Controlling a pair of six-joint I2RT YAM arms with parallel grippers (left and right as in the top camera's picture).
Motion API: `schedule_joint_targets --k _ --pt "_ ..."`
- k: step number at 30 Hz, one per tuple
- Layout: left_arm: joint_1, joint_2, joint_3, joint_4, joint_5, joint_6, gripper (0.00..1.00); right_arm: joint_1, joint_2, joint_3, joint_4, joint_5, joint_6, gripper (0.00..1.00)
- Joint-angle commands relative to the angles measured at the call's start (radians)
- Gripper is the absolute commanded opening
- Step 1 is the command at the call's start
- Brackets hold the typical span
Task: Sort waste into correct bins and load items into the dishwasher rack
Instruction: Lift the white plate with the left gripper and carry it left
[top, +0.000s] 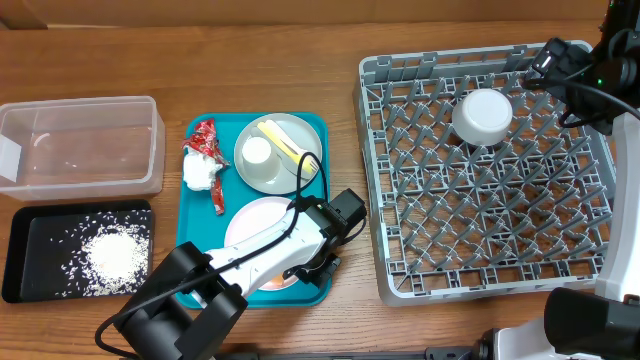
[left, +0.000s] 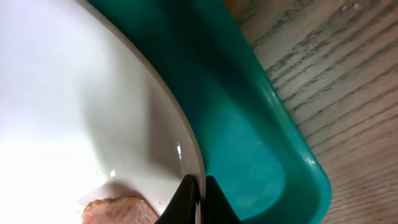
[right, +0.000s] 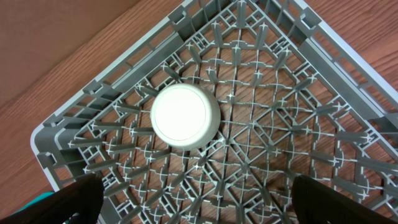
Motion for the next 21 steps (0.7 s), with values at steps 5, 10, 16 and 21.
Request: schedule_joint_targets --k 5,10,16,21 --pt "-0.001 0.014 0.047 -0.068 0.009 -0.063 0.04 -0.003 -0.005 0.000 0.003 0.003 0.008 1.00" --pt "-0.001 0.014 0.134 -0.153 0.009 -0.111 0.04 -0.003 -0.005 0.000 0.003 0.003 0.008 1.00" --pt "-0.001 0.014 0.219 -0.237 -0.023 -0.163 0.04 -0.003 -0.005 0.000 0.003 0.003 0.008 1.00" --pt "-0.001 0.014 0.268 -0.311 -0.074 -0.214 0.04 -0.003 -0.005 0.000 0.003 0.003 0.008 1.00"
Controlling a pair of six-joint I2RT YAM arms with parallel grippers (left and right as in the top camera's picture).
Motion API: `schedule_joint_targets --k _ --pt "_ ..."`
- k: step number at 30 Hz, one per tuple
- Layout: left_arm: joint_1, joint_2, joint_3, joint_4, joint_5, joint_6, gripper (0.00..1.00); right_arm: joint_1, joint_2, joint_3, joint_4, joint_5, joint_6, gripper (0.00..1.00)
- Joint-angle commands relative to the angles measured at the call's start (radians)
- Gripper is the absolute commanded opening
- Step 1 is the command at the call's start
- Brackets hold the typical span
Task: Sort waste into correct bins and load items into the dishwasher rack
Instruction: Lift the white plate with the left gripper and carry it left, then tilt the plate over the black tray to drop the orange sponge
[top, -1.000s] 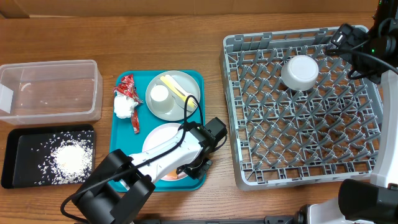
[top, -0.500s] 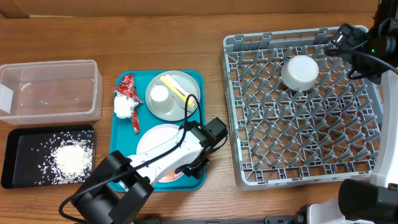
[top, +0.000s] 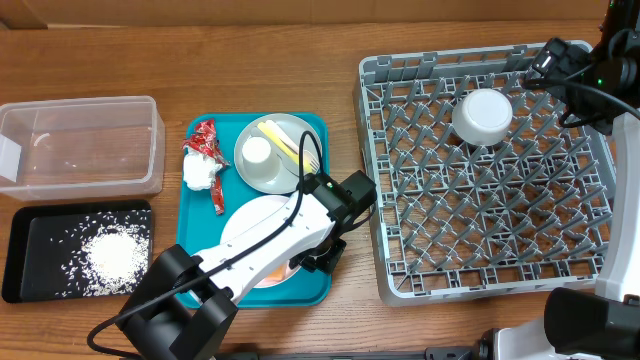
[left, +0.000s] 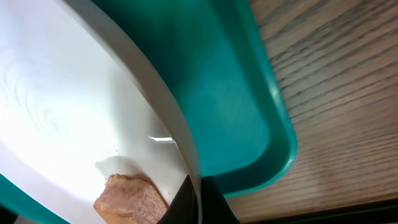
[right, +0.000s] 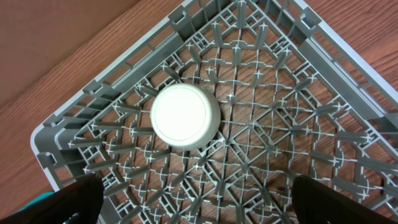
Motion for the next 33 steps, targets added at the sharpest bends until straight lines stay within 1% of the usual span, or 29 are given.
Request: schedule_joint_targets --k 1,5,9,13,17,20,23,26,30,33 --pt "0.000 0.009 0.050 -0.031 -0.042 -0.054 0.04 -0.003 -0.005 0.000 0.002 0.003 0.008 1.00" --pt "0.000 0.007 0.100 -0.108 -0.091 -0.125 0.04 -0.003 -0.005 0.000 0.002 0.003 0.008 1.00" --pt "0.002 -0.008 0.180 -0.193 -0.092 -0.137 0.04 -0.003 -0.005 0.000 0.002 0.003 0.008 1.00" --pt "0.022 -0.076 0.286 -0.251 -0.084 -0.136 0.04 -0.003 -0.005 0.000 0.002 0.003 0.008 1.00" --pt "0.094 -0.185 0.336 -0.269 -0.083 -0.132 0.04 -0.003 -0.005 0.000 0.002 0.003 0.008 1.00" --pt "0.188 -0.275 0.337 -0.281 -0.077 -0.124 0.04 -0.003 -0.005 0.000 0.002 0.003 0.008 1.00" --pt "0.311 -0.352 0.337 -0.294 -0.060 -0.123 0.04 -0.003 -0.005 0.000 0.002 0.003 0.008 1.00" --pt "0.458 -0.415 0.337 -0.293 -0.025 -0.093 0.04 -0.003 -0.005 0.000 0.002 0.003 0.008 1.00" --pt "0.664 -0.451 0.337 -0.293 -0.006 -0.035 0.04 -0.003 -0.005 0.000 0.002 0.003 0.008 1.00" --pt "0.809 -0.449 0.335 -0.283 0.080 0.032 0.04 -0.003 -0.005 0.000 0.002 0.003 0.008 1.00"
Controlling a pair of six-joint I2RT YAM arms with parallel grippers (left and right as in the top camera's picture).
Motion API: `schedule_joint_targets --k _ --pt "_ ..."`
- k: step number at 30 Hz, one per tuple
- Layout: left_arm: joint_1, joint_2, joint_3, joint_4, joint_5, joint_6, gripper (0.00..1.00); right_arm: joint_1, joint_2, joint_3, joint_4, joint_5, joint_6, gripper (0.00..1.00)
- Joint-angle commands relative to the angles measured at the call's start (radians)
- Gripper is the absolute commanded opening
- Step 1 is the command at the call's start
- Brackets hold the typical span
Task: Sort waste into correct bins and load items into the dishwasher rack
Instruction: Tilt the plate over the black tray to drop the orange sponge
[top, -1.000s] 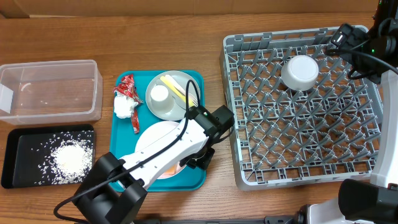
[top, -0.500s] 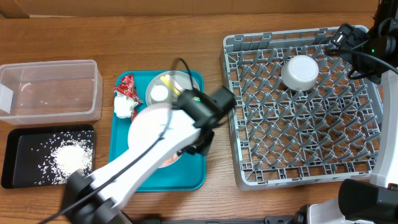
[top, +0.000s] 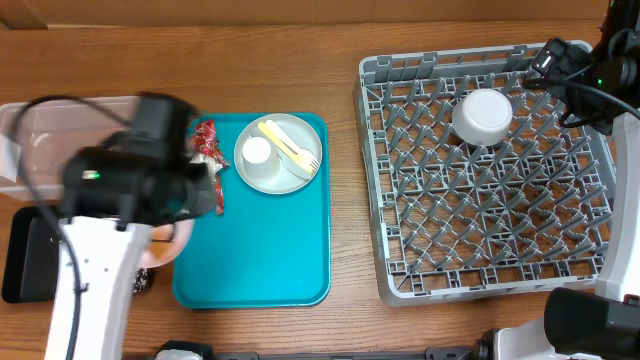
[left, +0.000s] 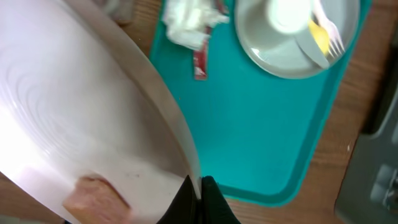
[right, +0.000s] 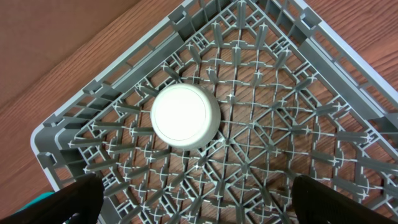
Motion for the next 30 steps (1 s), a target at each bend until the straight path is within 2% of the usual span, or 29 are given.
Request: schedule_joint_targets --k 1,6,11,21,30 --pt "0.167 -0.007 0.015 0.014 0.122 0.110 0.04 -0.003 -0.005 0.000 0.003 0.003 0.009 1.00" --pt "0.390 0.024 -0.009 0.062 0.229 0.165 0.04 -0.003 -0.005 0.000 0.003 0.003 0.008 1.00" --pt "0.519 0.069 -0.060 0.110 0.249 0.182 0.04 -0.003 -0.005 0.000 0.003 0.003 0.008 1.00" --pt "0.660 0.129 -0.172 0.277 0.363 0.197 0.04 -0.003 -0.005 0.000 0.003 0.003 0.008 1.00" --pt "0.754 0.128 -0.173 0.309 0.504 0.256 0.04 -0.003 -0.005 0.000 0.003 0.003 0.008 1.00"
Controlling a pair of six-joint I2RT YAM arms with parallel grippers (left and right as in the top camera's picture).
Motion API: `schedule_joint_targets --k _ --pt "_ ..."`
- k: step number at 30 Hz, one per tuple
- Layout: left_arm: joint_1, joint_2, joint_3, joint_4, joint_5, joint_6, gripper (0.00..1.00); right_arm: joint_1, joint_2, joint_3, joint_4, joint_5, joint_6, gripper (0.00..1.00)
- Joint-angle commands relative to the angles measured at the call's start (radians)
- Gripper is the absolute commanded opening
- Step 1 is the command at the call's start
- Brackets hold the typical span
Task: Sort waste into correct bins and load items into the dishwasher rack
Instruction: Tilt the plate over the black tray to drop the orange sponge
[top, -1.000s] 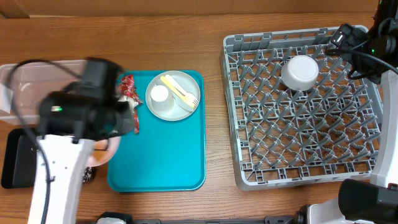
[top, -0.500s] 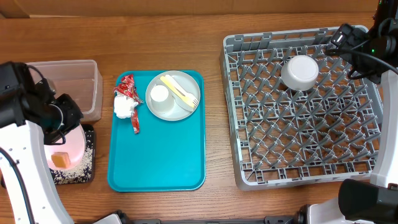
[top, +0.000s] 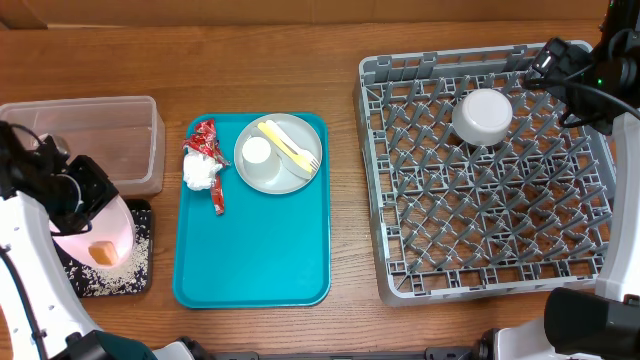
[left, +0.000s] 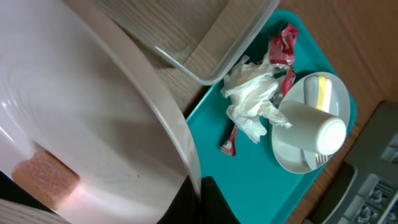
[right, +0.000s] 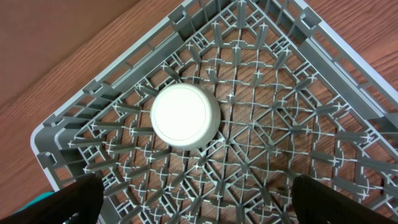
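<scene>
My left gripper (left: 200, 186) is shut on the rim of a white plate (left: 74, 118). The plate is tilted over the black bin (top: 135, 278) strewn with rice, at the table's left. A brownish food piece (left: 46, 177) lies near the plate's low edge. The teal tray (top: 260, 250) holds a small plate (top: 290, 172) with an upturned white cup (top: 257, 151) and a yellow fork (top: 288, 143), plus a red wrapper (top: 204, 137) and crumpled tissue (top: 198, 171). My right gripper (right: 199, 202) hangs open above the grey dishwasher rack (right: 261, 143).
A clear plastic bin (top: 85, 140) stands behind the black bin. An upturned white cup (top: 482, 115) sits in the rack's far part. The rack fills the right half of the wooden table.
My left gripper, still shut on the plate, has moved from beside the tray's left edge to over the black bin. The right arm has not moved.
My left gripper was shut on the plate's rim while the plate lay on the tray's near part. Then the plate was raised and tilted above the tray. Then it was off the tray's left side, and now it is over the black bin.
</scene>
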Motion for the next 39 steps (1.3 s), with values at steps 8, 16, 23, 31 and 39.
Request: schedule_joint_targets --k 8,16,23,31,39 --pt "0.209 -0.010 -0.002 -0.007 0.323 0.146 0.04 -0.003 -0.005 0.000 0.003 0.003 0.008 1.00" --pt "0.357 -0.010 -0.002 -0.039 0.525 0.255 0.04 -0.003 -0.005 0.000 0.003 0.003 0.009 1.00" --pt "0.385 -0.009 -0.002 -0.036 0.600 0.291 0.04 -0.003 -0.005 0.000 0.003 0.003 0.008 1.00" --pt "0.385 -0.009 -0.002 -0.043 0.604 0.296 0.04 -0.003 -0.005 0.000 0.003 0.003 0.008 1.00" --pt "0.384 -0.010 -0.002 -0.056 0.532 0.294 0.04 -0.003 -0.005 0.000 0.003 0.003 0.008 1.00"
